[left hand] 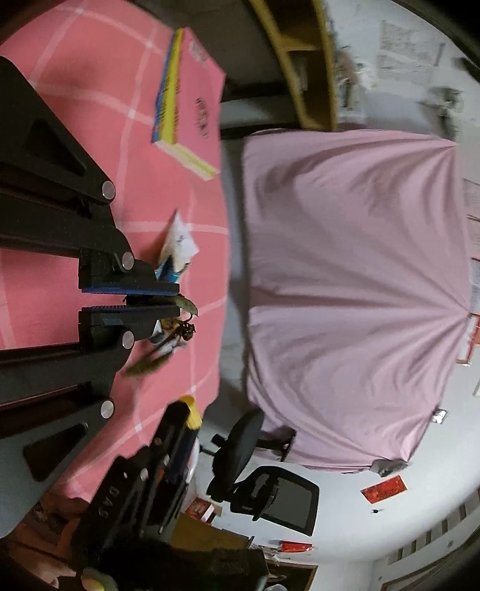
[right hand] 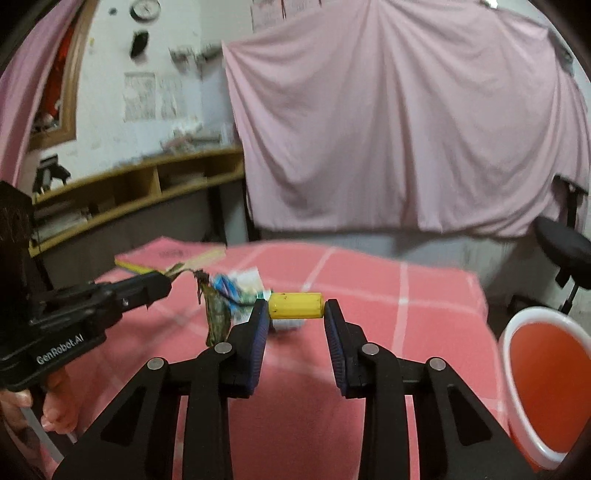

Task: Collect trash
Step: 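Carry leaf stem and yellow cylinder over the orange bucket with both tools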

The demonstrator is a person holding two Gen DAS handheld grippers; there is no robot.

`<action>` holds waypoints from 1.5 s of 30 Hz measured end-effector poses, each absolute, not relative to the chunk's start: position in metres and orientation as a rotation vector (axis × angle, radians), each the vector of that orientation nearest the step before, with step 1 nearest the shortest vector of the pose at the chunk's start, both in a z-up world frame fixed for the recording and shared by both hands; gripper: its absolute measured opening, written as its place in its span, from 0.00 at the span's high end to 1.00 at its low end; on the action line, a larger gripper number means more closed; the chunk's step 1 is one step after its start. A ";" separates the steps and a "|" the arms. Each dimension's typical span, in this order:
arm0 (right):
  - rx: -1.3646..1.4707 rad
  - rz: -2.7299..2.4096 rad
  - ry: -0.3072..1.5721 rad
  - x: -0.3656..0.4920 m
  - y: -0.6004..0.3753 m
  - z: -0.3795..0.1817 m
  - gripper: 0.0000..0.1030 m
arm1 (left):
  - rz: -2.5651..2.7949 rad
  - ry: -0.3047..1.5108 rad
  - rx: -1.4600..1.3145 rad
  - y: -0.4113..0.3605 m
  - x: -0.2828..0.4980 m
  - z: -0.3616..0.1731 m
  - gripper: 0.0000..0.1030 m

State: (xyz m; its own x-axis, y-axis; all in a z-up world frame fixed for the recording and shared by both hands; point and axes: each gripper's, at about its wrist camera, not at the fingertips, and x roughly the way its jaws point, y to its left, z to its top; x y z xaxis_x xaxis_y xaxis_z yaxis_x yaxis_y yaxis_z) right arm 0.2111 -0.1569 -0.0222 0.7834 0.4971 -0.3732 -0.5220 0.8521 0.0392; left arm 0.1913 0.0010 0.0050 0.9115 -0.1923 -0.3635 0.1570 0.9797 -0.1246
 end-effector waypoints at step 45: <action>0.182 0.064 0.050 0.150 -0.344 0.015 0.72 | -0.554 0.201 0.065 -0.228 0.208 0.071 0.98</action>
State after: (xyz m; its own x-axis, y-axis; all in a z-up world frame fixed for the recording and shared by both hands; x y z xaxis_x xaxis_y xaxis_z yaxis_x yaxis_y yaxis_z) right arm 0.1497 -0.3443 0.0150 0.9968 0.0677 -0.0435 -0.0587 0.9815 0.1823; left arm 0.2081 -0.2280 0.0708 0.8313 -0.5159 -0.2069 0.5286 0.8488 0.0073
